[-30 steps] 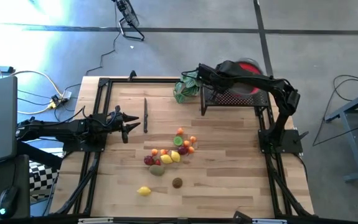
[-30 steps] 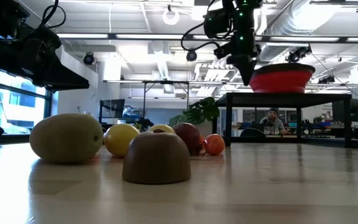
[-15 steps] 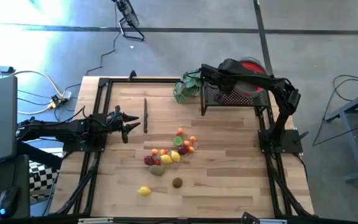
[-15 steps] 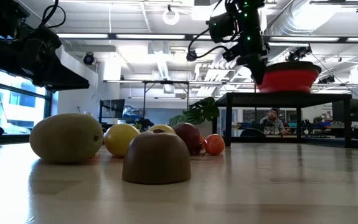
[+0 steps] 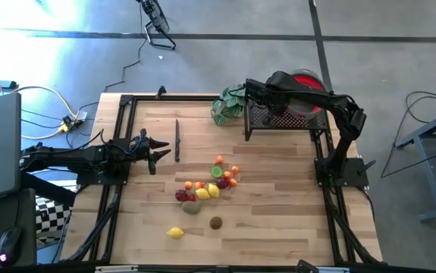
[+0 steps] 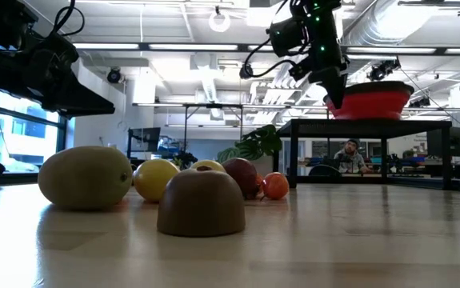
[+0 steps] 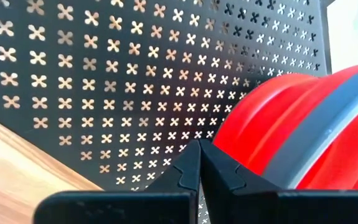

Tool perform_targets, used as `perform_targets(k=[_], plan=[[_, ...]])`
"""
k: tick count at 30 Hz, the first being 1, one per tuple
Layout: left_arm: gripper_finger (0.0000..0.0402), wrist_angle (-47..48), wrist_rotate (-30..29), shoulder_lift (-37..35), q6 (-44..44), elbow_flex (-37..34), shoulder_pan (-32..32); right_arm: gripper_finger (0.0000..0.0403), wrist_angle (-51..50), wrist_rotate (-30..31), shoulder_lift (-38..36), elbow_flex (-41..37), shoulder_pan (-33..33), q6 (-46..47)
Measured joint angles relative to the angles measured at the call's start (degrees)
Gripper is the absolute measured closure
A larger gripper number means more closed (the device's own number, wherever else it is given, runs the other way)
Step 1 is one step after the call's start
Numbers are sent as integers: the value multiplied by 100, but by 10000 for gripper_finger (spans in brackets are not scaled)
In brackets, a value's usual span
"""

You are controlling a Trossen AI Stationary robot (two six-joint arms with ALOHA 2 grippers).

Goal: Pick & Place Fruit
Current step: Put the red strainer bowl on the shelf, then put the orange pear into the red strainer bowl

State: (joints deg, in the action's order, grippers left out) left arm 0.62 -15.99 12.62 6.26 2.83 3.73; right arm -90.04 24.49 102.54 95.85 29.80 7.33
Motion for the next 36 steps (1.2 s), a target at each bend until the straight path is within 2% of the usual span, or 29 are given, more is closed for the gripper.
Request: perform_targets(k=[8,11,14,23,30,36], plan=[[274,0,-2,-2,-2,0,0,401,0,-114,0,0,0,-50],[274,-2,-4,-1,-1,0,0,401,43,-374,0,0,0,-99],[274,-2,-4,0,0,0,0,401,334,-633,0,0,-21,-184],[274,-2,-9,0,0,0,0,401,1592,-858,-57,-2,-336,-800],[274,-2,-11,0,0,0,0,400,2492,-1302,-731,-2,-735,-1023],[274,-4,-26,-2,0,0,0,400,2949,-1266,-1521,-143,-1410,-772]])
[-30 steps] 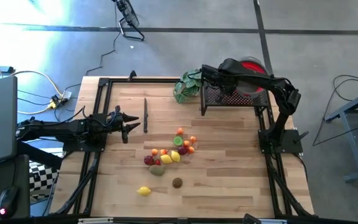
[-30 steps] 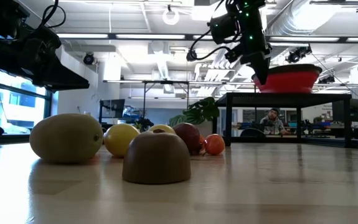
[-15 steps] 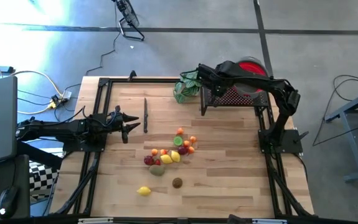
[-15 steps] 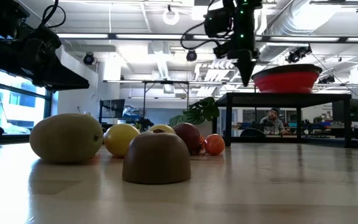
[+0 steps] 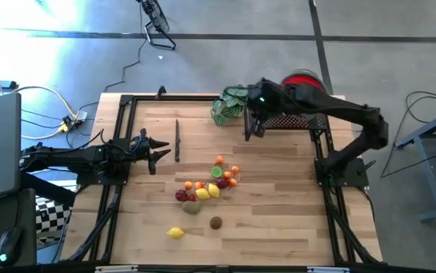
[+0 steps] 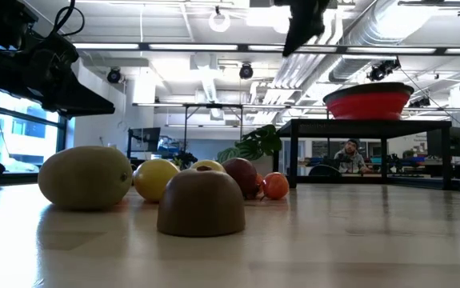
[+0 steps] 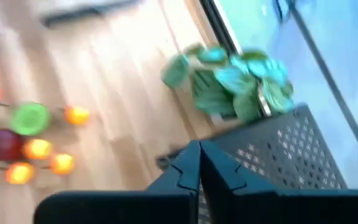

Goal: Pick & Place Fruit
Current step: Put the orange pear into the red strainer bowl

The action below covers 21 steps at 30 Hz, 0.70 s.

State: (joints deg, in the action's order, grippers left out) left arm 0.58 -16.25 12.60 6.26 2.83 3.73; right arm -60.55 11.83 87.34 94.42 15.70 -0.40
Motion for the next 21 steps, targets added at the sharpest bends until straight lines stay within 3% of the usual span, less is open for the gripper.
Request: perform_targets(k=[8,15,21], plan=[[274,0,1,0,0,0,0,400,997,3,-1225,-1390,-579,326],[274,0,4,0,0,0,0,400,3221,-26,-2249,-3644,-933,602],[274,0,25,0,0,0,0,400,5135,5,-2797,-5005,-1289,666]])
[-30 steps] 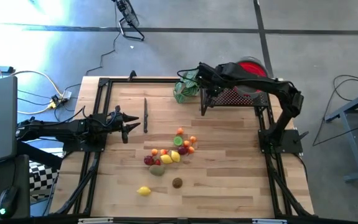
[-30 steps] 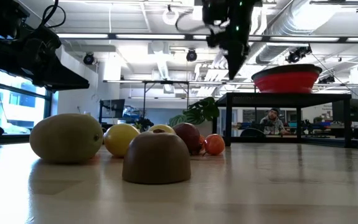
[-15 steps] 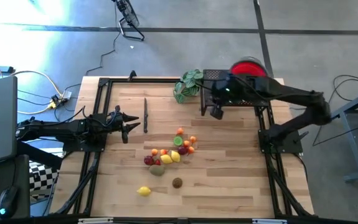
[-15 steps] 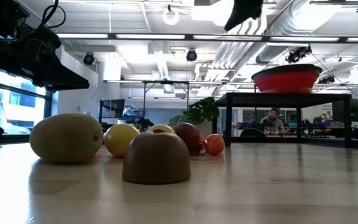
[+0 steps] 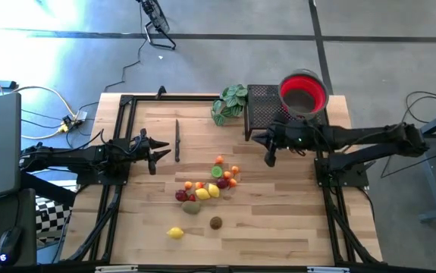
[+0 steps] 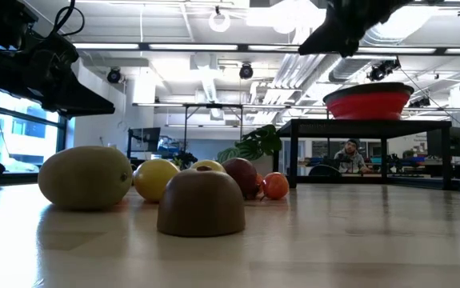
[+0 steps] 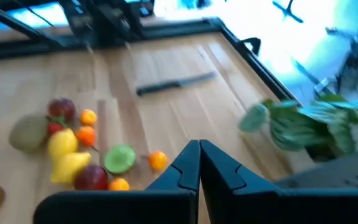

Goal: Pick & Place Fruit
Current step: Put the orange pear into the red strainer bowl

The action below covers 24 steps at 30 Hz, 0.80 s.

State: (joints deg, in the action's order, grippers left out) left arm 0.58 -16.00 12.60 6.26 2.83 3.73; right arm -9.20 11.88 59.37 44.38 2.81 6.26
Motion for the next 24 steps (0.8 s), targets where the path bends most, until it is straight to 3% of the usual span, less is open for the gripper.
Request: perform_targets(k=[6,16,24], plan=[[274,-2,-1,1,0,0,0,400,1459,16,-128,-847,-286,6],[274,-2,2,0,0,0,0,400,2768,42,-122,-1651,-626,212],[274,-3,3,1,0,0,-1,400,3970,603,-124,-2244,-1008,109]])
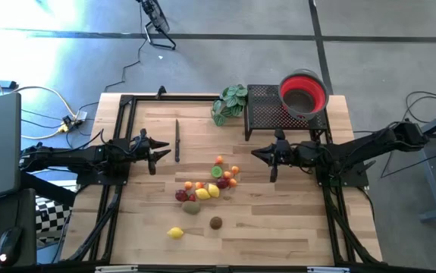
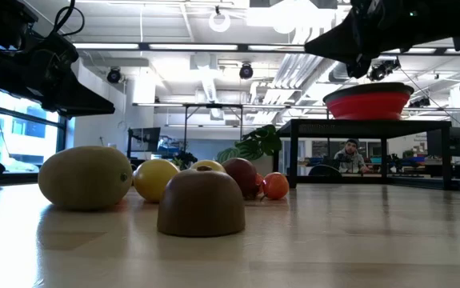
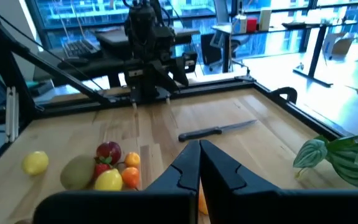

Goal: Pick & Place Fruit
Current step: Put the orange pear into the red strainer bowl

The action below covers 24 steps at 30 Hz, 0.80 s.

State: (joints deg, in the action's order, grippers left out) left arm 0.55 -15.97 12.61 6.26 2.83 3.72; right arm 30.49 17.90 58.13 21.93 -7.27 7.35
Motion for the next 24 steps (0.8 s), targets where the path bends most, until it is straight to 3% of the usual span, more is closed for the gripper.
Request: perform_targets(k=[10,24], plan=[[274,-1,2,-1,2,0,1,401,1001,405,2,-582,-475,44],[274,-27,2,-1,52,0,1,401,1028,471,7,-656,-518,656]])
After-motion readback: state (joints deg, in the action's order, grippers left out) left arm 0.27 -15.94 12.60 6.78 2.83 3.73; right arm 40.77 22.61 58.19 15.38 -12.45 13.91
